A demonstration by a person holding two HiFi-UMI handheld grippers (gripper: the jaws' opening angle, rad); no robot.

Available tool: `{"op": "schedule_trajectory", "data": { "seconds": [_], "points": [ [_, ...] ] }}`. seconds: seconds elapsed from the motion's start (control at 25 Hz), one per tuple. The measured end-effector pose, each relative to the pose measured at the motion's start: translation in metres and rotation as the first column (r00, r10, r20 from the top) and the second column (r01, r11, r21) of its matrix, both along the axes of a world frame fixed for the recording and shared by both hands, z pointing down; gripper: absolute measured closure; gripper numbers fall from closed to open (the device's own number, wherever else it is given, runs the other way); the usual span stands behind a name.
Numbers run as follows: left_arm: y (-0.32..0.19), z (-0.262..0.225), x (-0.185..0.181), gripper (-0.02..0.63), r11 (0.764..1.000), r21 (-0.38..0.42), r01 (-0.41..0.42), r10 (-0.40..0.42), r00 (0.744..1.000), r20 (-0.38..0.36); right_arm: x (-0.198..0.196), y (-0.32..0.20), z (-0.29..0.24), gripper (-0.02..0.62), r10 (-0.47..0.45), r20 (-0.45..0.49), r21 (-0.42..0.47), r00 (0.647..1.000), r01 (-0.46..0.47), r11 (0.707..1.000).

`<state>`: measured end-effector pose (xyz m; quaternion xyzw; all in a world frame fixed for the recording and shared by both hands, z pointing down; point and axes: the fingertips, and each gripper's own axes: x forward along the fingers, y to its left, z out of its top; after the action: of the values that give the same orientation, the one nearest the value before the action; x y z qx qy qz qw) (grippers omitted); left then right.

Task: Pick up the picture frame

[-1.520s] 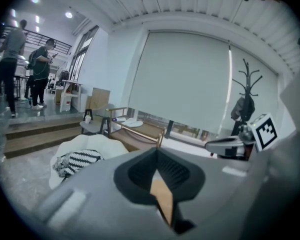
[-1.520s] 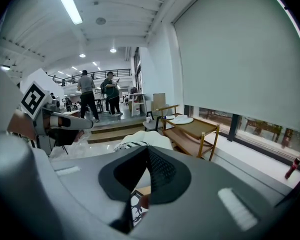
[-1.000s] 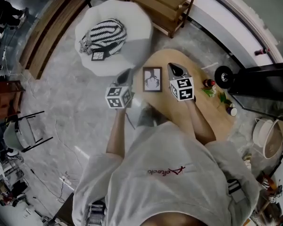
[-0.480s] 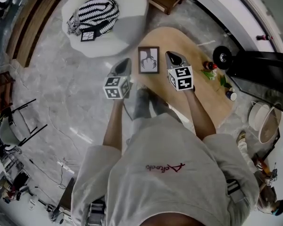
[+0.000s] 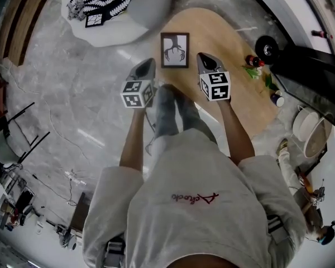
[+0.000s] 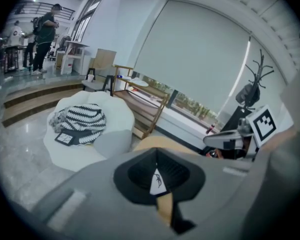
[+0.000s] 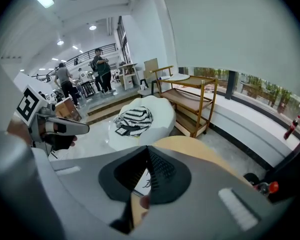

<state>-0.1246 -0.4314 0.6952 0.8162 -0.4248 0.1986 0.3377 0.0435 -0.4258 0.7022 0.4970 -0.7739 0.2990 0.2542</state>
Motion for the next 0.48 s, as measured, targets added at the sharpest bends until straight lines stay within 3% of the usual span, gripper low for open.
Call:
{"op": "schedule_trajectory", "data": {
  "seconds": [0.48],
  "points": [
    [0.036,0.082,0.001,0.606,0.994,-0.104,-0.039,0.042,0.999,0.030,-0.001,0.054,0.086,0.589,0.028,0.021,-0.125,0.999,-0.025,0.992]
  ]
}}
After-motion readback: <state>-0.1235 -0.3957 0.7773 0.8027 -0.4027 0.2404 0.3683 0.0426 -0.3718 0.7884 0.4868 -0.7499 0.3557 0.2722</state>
